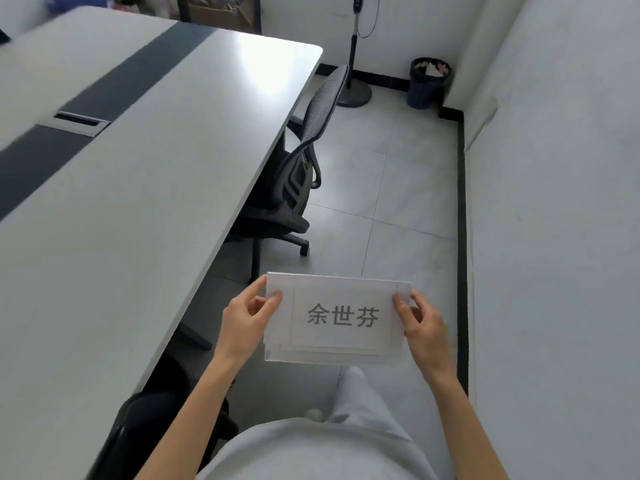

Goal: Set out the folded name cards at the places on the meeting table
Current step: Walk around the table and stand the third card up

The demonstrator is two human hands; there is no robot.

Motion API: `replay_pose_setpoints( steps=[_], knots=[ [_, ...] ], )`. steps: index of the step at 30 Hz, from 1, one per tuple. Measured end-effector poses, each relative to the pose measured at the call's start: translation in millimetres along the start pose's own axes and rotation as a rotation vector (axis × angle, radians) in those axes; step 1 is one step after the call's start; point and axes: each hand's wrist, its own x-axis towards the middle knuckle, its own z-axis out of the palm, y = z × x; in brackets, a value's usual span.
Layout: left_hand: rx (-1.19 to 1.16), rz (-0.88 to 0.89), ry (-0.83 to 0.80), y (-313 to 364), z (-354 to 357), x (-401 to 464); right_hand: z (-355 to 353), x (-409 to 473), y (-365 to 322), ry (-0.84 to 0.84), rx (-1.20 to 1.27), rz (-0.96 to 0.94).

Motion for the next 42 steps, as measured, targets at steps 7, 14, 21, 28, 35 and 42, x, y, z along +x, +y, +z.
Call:
replay_pose_setpoints(
  steps=[7, 14, 21, 28, 35, 42],
  knots=[
    [-0.088, -0.17, 0.386, 5.5, -1.2, 76.4, 51.8, 159.8, -36.3, -0.389, -0.068, -0.083],
    [-0.226, -0.299, 0.79, 15.9, -10.0, 105.8, 126.9, 254.5, -94.7, -0.78, -0.17, -0.218],
    [-0.264, -0.347, 1.024, 9.6, -56.4, 116.9, 242.2, 292.4, -140.0, -1.048, -0.273, -0.361],
    [-0.23, -0.355, 1.148, -35.3, -143.7, 151.4, 366.5, 304.4, -175.8, -1.211, -0.411, -0.56],
    [-0.162, -0.408, 1.179, -71.1, -210.8, 182.5, 453.4, 308.4, -203.0, -1.21, -0.464, -0.592],
    [-0.178, -0.438, 1.252, -85.9, -223.2, 202.3, 492.4, 317.5, -207.3, -1.248, -0.464, -0.568]
  ],
)
